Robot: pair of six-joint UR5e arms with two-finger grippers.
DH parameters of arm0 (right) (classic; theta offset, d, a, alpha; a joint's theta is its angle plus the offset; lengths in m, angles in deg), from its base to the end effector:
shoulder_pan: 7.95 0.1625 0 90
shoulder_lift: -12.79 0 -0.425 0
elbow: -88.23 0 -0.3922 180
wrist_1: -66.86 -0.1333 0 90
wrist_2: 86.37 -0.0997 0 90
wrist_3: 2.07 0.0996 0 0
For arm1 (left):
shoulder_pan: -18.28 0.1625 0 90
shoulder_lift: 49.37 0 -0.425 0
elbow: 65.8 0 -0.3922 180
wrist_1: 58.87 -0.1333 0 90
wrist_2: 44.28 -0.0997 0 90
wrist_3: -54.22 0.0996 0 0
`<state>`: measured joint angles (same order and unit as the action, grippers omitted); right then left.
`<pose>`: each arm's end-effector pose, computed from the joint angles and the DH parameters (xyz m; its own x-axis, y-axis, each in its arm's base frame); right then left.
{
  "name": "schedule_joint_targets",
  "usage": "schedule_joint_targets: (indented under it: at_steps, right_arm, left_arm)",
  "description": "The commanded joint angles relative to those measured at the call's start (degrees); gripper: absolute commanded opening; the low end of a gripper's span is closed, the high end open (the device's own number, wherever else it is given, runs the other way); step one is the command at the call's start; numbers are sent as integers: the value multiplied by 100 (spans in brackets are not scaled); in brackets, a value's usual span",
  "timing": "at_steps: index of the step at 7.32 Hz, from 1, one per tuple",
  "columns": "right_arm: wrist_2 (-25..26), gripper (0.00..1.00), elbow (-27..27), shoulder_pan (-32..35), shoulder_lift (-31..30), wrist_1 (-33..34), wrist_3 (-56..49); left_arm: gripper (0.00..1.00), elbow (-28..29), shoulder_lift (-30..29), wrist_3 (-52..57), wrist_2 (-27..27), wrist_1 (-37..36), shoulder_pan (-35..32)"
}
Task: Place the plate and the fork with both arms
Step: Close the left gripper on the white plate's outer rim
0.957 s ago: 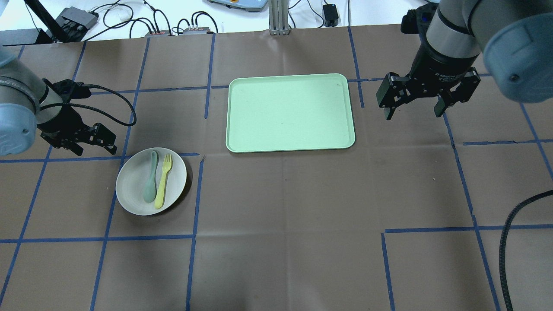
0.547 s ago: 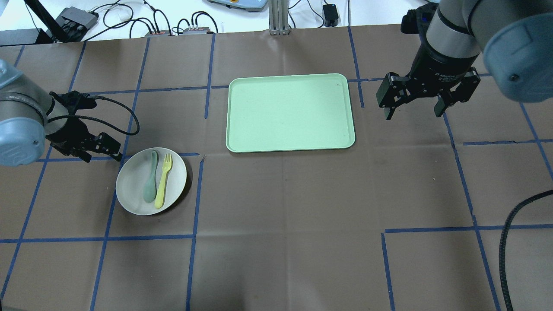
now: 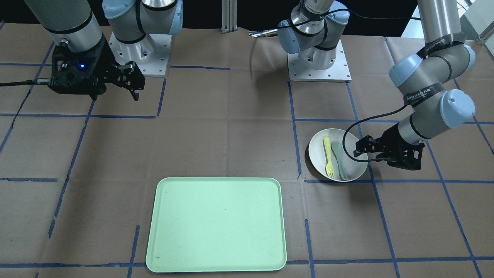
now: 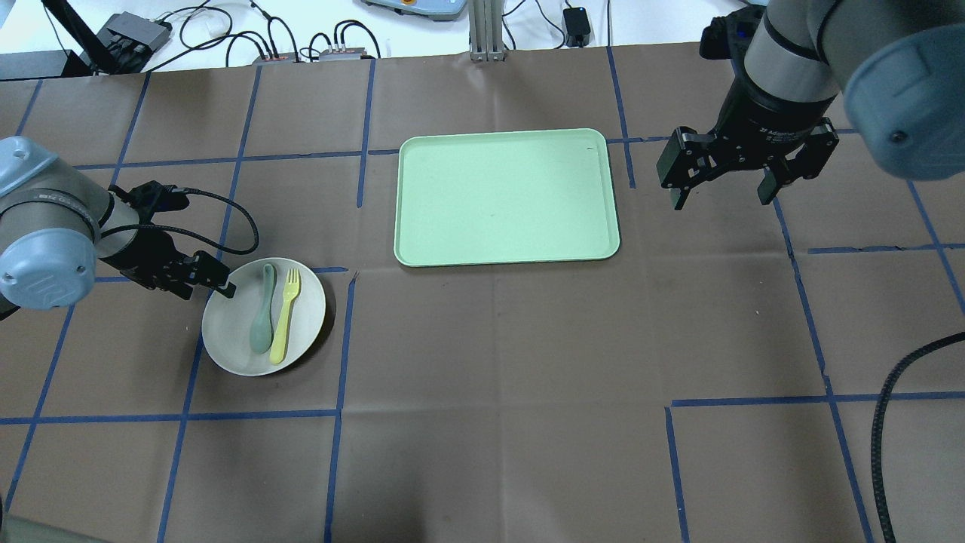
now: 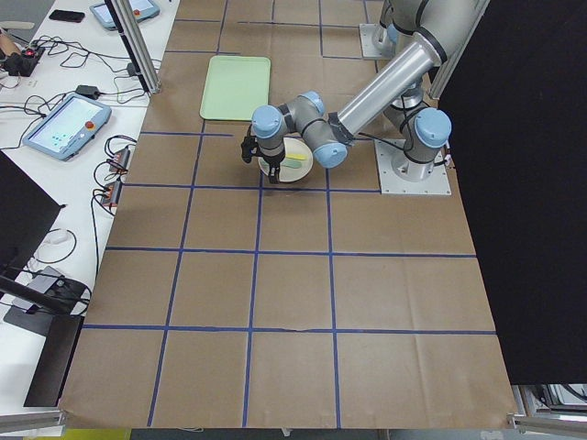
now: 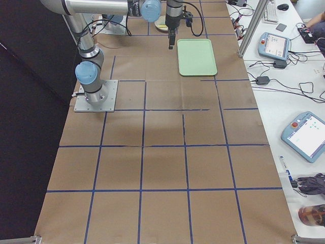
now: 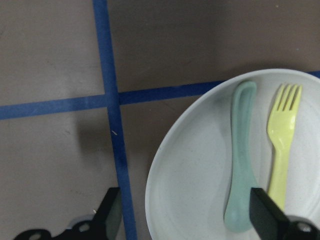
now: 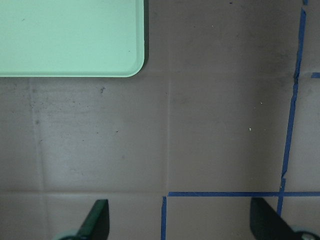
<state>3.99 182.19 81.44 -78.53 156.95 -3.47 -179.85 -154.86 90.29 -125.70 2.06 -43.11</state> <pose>0.1276 -0.4785 0.4654 -0.9999 -0.0140 0.0052 -0.0138 0.9989 0.0446 0.1075 -0.5065 0.2074 -0.9684 0.1063 0.2256 0.1229 0.9906 0.0605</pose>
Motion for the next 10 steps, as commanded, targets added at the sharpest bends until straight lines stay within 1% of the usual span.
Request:
schedule_joint_targets:
  at_steps: [1, 2, 4, 5, 8, 9, 10]
  right_arm:
    - [0, 100, 0, 0, 0, 0, 0]
    - [0, 100, 0, 0, 0, 0, 0]
    - [0, 100, 0, 0, 0, 0, 0]
    - [0, 100, 0, 0, 0, 0, 0]
    - [0, 100, 0, 0, 0, 0, 0]
    - [0, 100, 0, 0, 0, 0, 0]
    - [0, 100, 0, 0, 0, 0, 0]
  left_arm:
    - [87, -20, -156, 225, 29, -20, 196]
    - [87, -20, -165, 225, 29, -20, 223]
    - [76, -46, -174, 199, 29, -11, 241]
    - [66, -90, -183, 199, 21, -11, 241]
    - [65, -126, -226, 146, 21, -2, 250]
    - [56, -108, -305, 155, 21, -2, 293]
    - [43, -117, -306, 138, 21, -2, 329]
